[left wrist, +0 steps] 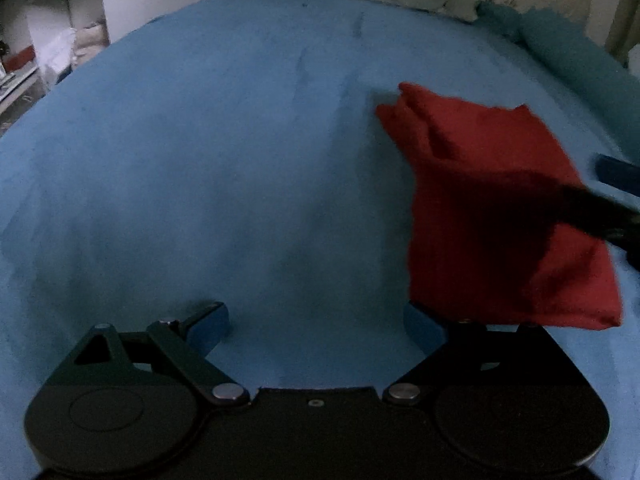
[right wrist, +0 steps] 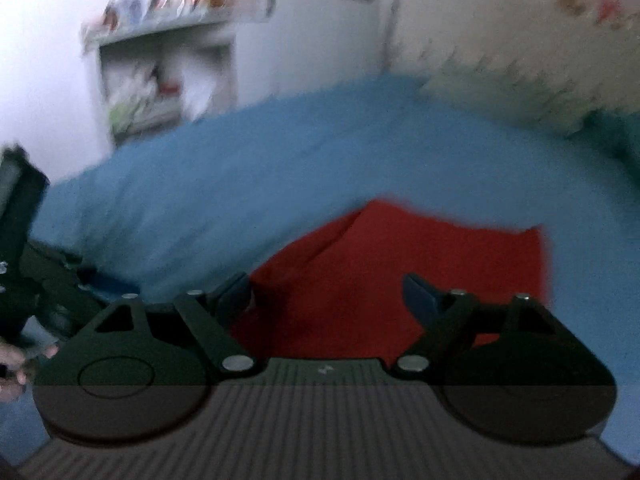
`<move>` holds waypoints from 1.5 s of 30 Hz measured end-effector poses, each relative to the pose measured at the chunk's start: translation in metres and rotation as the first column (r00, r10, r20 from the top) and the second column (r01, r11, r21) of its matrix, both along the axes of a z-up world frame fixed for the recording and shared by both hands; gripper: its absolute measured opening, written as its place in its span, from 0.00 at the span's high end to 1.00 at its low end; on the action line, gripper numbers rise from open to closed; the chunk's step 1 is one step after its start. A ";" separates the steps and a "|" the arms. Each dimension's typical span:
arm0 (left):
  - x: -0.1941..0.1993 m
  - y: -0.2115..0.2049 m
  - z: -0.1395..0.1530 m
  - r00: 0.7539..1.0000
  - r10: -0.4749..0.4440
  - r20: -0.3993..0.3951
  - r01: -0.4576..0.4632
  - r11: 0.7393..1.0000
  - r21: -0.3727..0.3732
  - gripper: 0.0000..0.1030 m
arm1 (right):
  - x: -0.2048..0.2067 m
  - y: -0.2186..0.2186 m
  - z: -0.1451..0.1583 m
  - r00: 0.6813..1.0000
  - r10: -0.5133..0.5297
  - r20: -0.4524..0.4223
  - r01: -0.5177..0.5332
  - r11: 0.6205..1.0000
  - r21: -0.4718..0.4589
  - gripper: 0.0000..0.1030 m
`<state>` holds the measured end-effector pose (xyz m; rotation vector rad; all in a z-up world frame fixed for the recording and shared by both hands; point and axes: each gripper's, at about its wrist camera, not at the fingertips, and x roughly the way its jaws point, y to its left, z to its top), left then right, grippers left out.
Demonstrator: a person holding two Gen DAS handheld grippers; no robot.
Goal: Fold small clothes
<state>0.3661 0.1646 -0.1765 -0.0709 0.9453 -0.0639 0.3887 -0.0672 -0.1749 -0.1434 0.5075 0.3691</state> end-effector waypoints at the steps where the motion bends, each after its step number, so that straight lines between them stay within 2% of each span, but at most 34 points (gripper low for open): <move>1: 0.000 0.002 0.005 1.000 -0.008 0.017 0.009 1.000 -0.023 0.06 | -0.008 -0.015 0.003 0.998 -0.056 0.007 0.056 0.998 0.009 0.04; 4: -0.004 0.008 0.018 0.998 -0.010 0.061 0.016 0.994 -0.108 0.06 | -0.038 -0.050 -0.004 0.983 -0.182 -0.001 0.182 0.983 0.008 0.05; 7: -0.007 0.007 0.026 0.996 -0.023 0.086 0.038 0.983 -0.179 0.06 | -0.061 -0.073 -0.029 0.970 -0.241 -0.032 0.239 0.969 -0.059 0.08; 11: -0.004 -0.009 0.021 0.996 -0.040 0.078 0.051 0.988 -0.148 0.06 | -0.073 -0.084 -0.057 0.955 -0.283 -0.091 0.274 0.957 -0.098 0.24; 13: -0.002 -0.014 0.019 0.997 -0.043 0.067 0.052 0.989 -0.141 0.06 | -0.072 -0.089 -0.062 0.950 -0.297 -0.096 0.287 0.952 -0.102 0.25; 16: 0.003 -0.018 0.016 0.997 -0.046 0.069 0.056 0.987 -0.147 0.06 | -0.061 -0.078 -0.071 0.949 -0.302 -0.095 0.290 0.949 -0.123 0.32; 18: 0.006 -0.020 0.015 0.996 -0.046 0.072 0.056 0.988 -0.147 0.06 | -0.046 -0.067 -0.074 0.951 -0.298 -0.088 0.285 0.950 -0.128 0.51; 19: 0.000 -0.018 0.015 0.996 -0.044 0.075 0.054 0.988 -0.147 0.06 | -0.044 -0.067 -0.072 0.952 -0.294 -0.086 0.282 0.951 -0.128 0.72; 22: -0.002 -0.018 0.015 0.996 -0.039 0.077 0.051 0.987 -0.150 0.06 | -0.043 -0.071 -0.058 0.944 -0.327 -0.031 0.323 0.941 -0.104 0.77; 24: -0.002 -0.020 0.014 0.996 -0.037 0.075 0.048 0.988 -0.148 0.06 | -0.042 -0.077 -0.054 0.935 -0.354 -0.013 0.350 0.931 -0.103 0.78; 27: -0.002 -0.019 0.012 0.997 -0.039 0.064 0.047 0.990 -0.135 0.06 | -0.042 -0.083 -0.069 0.934 -0.350 -0.063 0.343 0.934 -0.103 0.78; 29: 0.001 -0.022 0.008 0.998 -0.039 0.053 0.044 0.994 -0.101 0.06 | -0.044 -0.079 -0.081 0.944 -0.324 -0.060 0.312 0.938 -0.150 0.78; 31: 0.004 -0.025 0.001 0.999 -0.040 0.037 0.042 0.998 -0.040 0.06 | -0.046 -0.081 -0.081 0.946 -0.317 -0.066 0.306 0.942 -0.141 0.77; 33: 0.006 -0.028 -0.005 0.998 -0.049 0.025 0.049 0.999 -0.009 0.05 | -0.046 -0.090 -0.074 0.938 -0.335 -0.093 0.327 0.941 -0.094 0.68; 35: 0.006 -0.029 -0.006 0.998 -0.048 0.027 0.047 0.999 0.010 0.04 | -0.050 -0.095 -0.060 0.932 -0.355 -0.070 0.354 0.935 -0.028 0.41; 37: 0.006 -0.031 -0.007 0.998 -0.048 0.028 0.047 0.998 0.030 0.04 | -0.052 -0.096 -0.044 0.935 -0.354 -0.006 0.354 0.935 0.023 0.28; 39: 0.006 -0.035 -0.009 0.998 -0.049 0.031 0.048 0.998 0.051 0.04 | -0.041 -0.092 -0.037 0.940 -0.341 -0.001 0.341 0.940 0.014 0.26; 41: 0.008 -0.039 -0.011 0.998 -0.050 0.031 0.047 0.997 0.064 0.04 | -0.022 -0.088 -0.042 0.941 -0.333 -0.059 0.333 0.943 -0.008 0.26; 45: 0.010 -0.037 -0.012 0.998 -0.054 0.029 0.051 0.996 0.070 0.01 | -0.001 -0.095 -0.073 0.918 -0.359 -0.169 0.359 0.933 -0.029 0.26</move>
